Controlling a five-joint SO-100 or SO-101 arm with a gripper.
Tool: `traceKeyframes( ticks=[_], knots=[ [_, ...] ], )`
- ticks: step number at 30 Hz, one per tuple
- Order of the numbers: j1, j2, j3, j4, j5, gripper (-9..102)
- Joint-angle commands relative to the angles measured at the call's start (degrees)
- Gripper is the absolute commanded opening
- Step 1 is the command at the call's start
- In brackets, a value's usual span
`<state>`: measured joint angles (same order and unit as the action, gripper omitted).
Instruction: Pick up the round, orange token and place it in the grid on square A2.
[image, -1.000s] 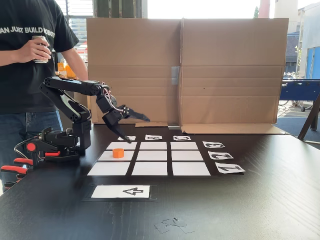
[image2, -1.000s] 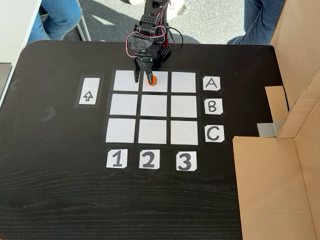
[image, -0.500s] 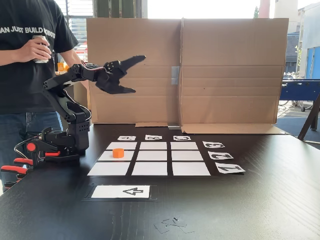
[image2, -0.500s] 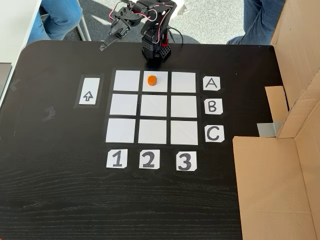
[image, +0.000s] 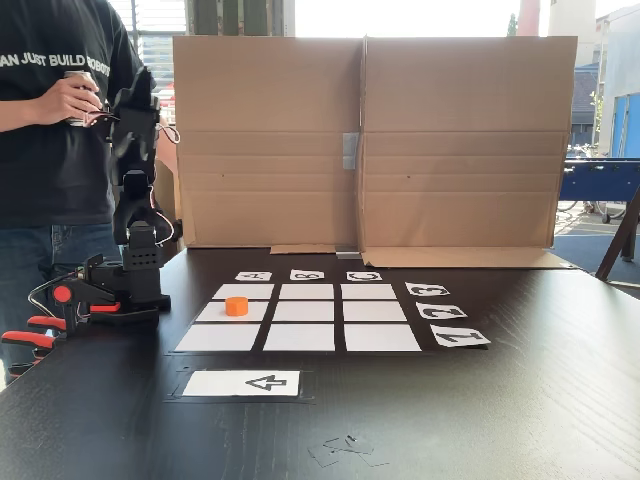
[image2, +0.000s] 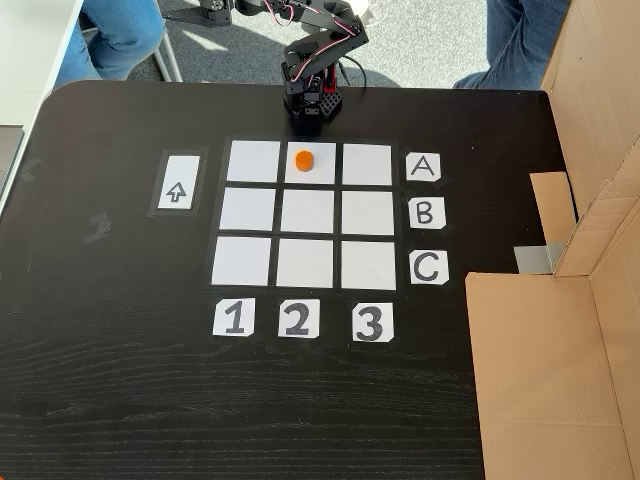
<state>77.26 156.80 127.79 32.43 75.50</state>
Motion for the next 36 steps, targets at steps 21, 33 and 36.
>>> traceKeyframes(
  ticks=[21, 33, 36],
  knots=[
    [19.60, 32.08, 43.86, 0.35, 4.83, 0],
    [19.78, 33.93, 47.46, 6.33, 4.13, 0],
    [19.78, 34.01, 47.46, 6.68, 4.31, 1]
  ],
)
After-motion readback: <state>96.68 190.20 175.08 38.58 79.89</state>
